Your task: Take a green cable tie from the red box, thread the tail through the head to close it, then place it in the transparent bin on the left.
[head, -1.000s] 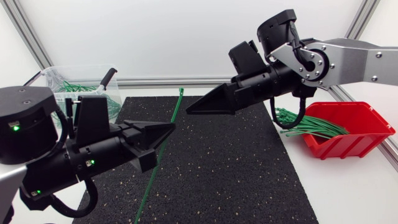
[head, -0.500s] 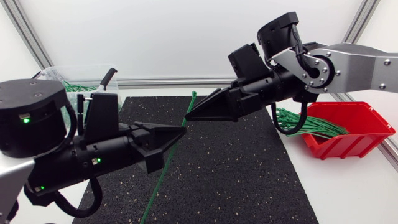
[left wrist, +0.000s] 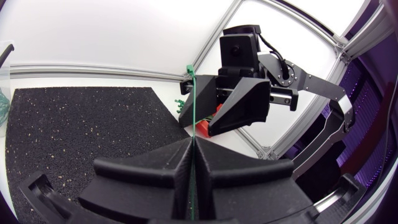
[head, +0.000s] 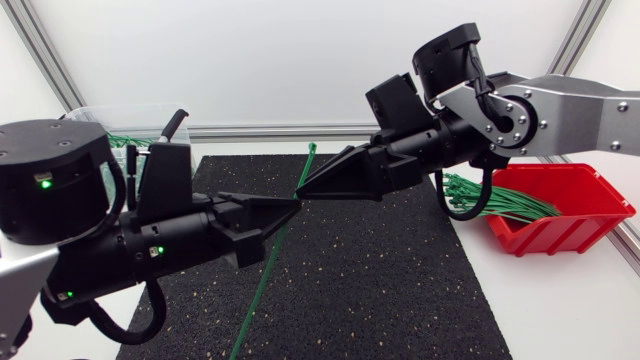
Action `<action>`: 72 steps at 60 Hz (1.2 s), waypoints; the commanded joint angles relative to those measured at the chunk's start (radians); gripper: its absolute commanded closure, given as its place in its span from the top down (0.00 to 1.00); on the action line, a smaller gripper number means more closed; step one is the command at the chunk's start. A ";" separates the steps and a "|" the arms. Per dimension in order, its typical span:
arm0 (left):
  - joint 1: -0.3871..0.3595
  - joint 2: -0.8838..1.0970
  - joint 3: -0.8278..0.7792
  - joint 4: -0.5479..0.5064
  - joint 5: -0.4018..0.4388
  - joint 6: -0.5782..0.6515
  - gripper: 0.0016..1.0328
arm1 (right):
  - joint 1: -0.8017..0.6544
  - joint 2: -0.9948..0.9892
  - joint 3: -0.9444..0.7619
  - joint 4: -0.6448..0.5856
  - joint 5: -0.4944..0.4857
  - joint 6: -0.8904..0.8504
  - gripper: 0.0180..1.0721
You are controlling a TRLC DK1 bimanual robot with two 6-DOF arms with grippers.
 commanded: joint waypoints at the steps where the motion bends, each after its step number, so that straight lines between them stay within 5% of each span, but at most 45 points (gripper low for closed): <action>1: 0.013 0.007 0.029 0.007 0.002 -0.024 0.04 | -0.003 -0.008 -0.027 0.015 -0.006 -0.015 0.31; 8: 0.020 0.009 0.029 0.005 0.002 -0.024 0.04 | -0.004 -0.008 -0.027 0.025 -0.011 -0.015 0.18; 58: -0.014 -0.006 0.031 -0.018 -0.008 -0.033 0.04 | -0.007 0.000 -0.027 0.066 -0.002 0.030 0.25; 72: -0.013 -0.003 0.034 -0.016 -0.010 -0.033 0.04 | 0.011 -0.012 -0.042 0.072 -0.002 0.030 0.06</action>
